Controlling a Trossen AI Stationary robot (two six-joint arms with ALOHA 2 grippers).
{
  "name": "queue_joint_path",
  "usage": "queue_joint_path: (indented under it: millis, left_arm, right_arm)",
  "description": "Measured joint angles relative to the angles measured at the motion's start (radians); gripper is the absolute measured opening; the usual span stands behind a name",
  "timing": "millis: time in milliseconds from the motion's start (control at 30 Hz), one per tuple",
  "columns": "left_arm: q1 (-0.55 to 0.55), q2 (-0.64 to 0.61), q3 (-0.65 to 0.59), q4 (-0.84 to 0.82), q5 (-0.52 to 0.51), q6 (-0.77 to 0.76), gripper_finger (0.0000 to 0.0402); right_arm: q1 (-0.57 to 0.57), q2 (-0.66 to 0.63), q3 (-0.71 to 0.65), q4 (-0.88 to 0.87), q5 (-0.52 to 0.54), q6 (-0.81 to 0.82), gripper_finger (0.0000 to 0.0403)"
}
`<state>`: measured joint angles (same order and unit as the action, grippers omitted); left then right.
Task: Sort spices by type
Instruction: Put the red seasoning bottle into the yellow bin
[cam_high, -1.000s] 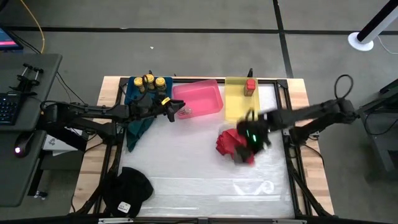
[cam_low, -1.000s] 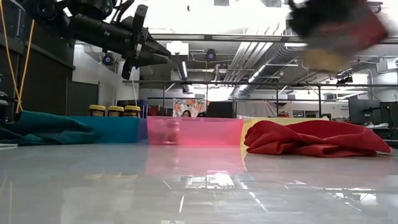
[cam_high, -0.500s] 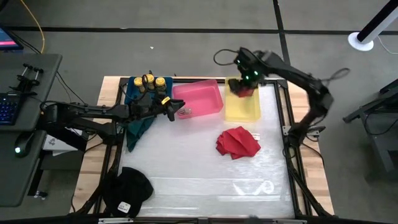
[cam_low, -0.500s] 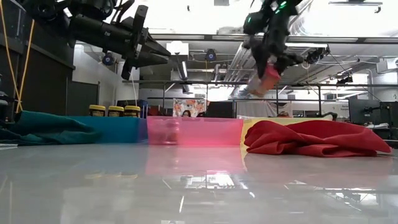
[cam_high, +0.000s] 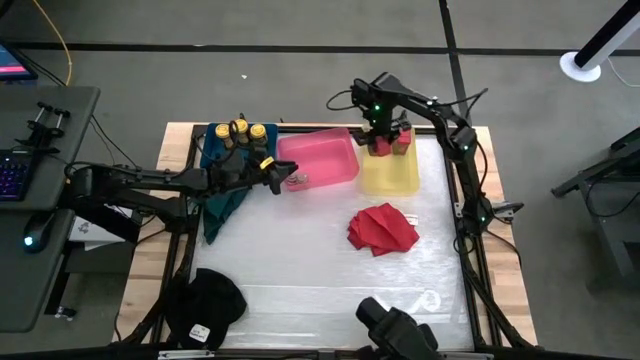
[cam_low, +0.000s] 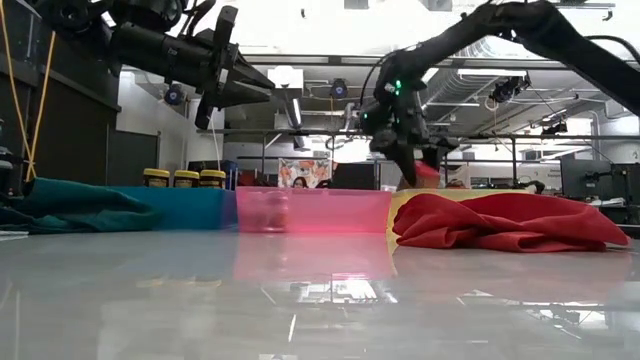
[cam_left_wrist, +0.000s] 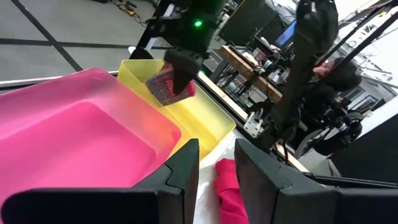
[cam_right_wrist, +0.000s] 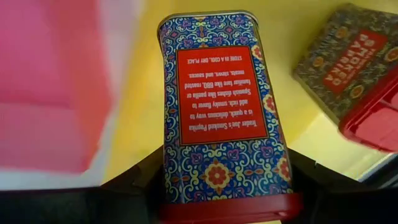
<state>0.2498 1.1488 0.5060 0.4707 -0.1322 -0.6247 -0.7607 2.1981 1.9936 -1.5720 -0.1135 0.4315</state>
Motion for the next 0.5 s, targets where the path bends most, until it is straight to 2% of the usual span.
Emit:
queue_joint_path:
  millis: [367, 500]
  left_arm:
    - [-0.017, 0.000, 0.000, -0.001, 0.000, 0.000, 0.0090]
    - [-0.017, 0.000, 0.000, -0.002, 0.000, 0.000, 0.0090]
  right_arm:
    - [-0.057, 0.031, -0.052, 0.001, 0.039, 0.079, 0.0205]
    - [-0.065, 0.031, -0.052, 0.001, 0.039, 0.088, 0.0242]
